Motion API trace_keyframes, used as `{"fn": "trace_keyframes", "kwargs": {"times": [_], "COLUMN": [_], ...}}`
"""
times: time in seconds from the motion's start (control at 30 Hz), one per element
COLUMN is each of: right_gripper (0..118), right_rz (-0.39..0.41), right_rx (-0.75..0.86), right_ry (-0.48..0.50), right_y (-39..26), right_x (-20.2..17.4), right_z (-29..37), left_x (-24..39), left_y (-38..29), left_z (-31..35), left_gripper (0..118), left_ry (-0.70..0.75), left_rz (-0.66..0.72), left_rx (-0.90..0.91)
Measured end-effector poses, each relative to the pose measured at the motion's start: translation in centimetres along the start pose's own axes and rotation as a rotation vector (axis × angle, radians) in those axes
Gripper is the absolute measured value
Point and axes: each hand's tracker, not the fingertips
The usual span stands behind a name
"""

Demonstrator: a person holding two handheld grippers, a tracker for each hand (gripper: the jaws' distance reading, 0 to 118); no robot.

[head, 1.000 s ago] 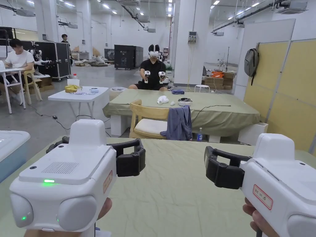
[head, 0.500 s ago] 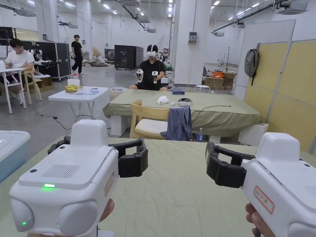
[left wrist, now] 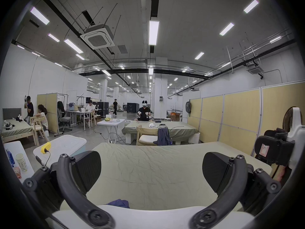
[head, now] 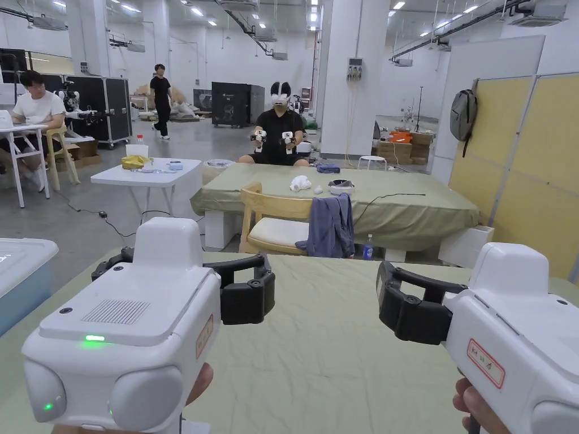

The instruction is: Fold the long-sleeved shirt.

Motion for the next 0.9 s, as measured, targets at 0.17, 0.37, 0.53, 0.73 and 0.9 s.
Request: {"fn": "trace_keyframes", "kwargs": {"times": [0.17,0.37,0.53,0.73,0.9], "right_gripper": [118,4,4,4,4], "right_rz": [0.017,-0.011,0.026,0.068,0.037], "right_rx": [-0.012,-0.01,-0.006,-0.012,-0.037], "right_ry": [-0.019,-0.036,-0.058,-0.043,0.21], "right_y": [-0.1,-0.2,-0.4,-1.1,-2.1], "right_x": [-0.1,0.2,0.0,-2.6,-11.2], "right_z": [0.0,0.3,0.1,-2.7,-6.8], "left_x": [-0.7,0.0,-0.6,-3.7,-11.4], "left_y": [0.2,0.0,-0.2,0.2,-0.3], "left_z": [0.0,0.1,-0.3,0.7,4.0], "left_gripper": [118,3,3,3,3], "left_ry": [-0.004,0.012,-0.022,0.042,0.27], "left_rz": [0.056,0.017,0.042,0.032,0.035], "left_rx": [-0.008,0.019,-0.02,-0.005,-0.004]}}
